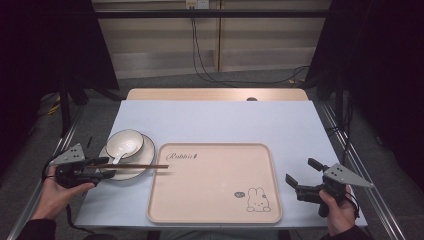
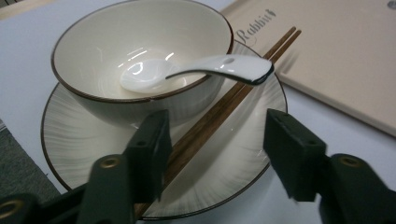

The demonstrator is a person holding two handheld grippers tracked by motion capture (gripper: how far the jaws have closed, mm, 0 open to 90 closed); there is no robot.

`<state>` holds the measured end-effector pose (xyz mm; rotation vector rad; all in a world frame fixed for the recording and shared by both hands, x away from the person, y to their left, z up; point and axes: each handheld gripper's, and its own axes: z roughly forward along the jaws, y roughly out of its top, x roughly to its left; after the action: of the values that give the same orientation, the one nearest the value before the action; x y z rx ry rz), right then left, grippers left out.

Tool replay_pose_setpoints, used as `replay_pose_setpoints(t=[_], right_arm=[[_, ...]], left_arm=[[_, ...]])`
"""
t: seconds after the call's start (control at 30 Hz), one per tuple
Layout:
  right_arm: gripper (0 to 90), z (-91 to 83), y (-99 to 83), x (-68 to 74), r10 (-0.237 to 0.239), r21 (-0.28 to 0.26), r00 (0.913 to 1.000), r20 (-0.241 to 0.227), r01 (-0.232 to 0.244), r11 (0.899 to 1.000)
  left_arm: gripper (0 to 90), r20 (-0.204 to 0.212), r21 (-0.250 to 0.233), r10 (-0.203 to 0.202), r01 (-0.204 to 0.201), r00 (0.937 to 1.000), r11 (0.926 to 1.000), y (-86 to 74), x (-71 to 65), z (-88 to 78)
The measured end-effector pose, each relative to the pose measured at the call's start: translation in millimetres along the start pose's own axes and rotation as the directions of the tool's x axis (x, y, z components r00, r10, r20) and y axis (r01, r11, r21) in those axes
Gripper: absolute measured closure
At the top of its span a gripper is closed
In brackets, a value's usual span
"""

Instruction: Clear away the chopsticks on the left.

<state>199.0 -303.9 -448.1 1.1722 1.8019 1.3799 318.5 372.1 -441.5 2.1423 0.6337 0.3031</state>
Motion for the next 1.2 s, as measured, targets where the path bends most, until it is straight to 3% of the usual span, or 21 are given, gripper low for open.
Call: replay_pose_setpoints(t=[0.17,0.33,0.4,0.73,0.93,1.03,1.2], right_arm=[[2.2,-0.1,-0.1,0.4,-0.003,0.006,1.0,0.0,0.003,1.0],[2.2,0.2,-0.1,0.5,-0.003,0.006,1.0,-0.002,0.003,1.0],[2.2,0.2,-0.1,0.8,-0.001,0.007,1.0,-0.002,0.001,1.0],[2.2,0.6,-0.2,1.0,0.001,0.009,1.0,-0.002,-0.001,1.0],[2.2,0.6,-0.2,1.1,0.003,0.009,1.0,-0.001,-0.003,1.0],[2.2,0.7,-0.2,1.1,0.004,0.009,1.0,-0.001,-0.004,1.0],[2.2,0.4,-0.2,1.0,0.006,0.009,1.0,-0.002,-0.005,1.0]], left_arm=[[56.6,0.009,0.041,0.033,-0.033,0.9994,0.9986,-0.3,1.5,5.7],[59.4,0.014,0.057,0.053,-0.053,0.9985,0.9969,1.1,2.6,10.3],[61.7,0.014,0.09,0.069,-0.07,0.9975,0.9935,2.0,2.0,12.3],[72.5,0.063,0.132,0.112,-0.119,0.9917,0.9841,4.0,0.1,18.9],[78.0,0.113,0.168,0.109,-0.127,0.9876,0.9776,8.2,-1.5,20.4],[81.9,0.139,0.173,0.1,-0.124,0.9852,0.9772,9.0,-2.7,21.7],[84.6,0.149,0.178,0.078,-0.104,0.9858,0.9785,10.5,-3.4,21.2]])
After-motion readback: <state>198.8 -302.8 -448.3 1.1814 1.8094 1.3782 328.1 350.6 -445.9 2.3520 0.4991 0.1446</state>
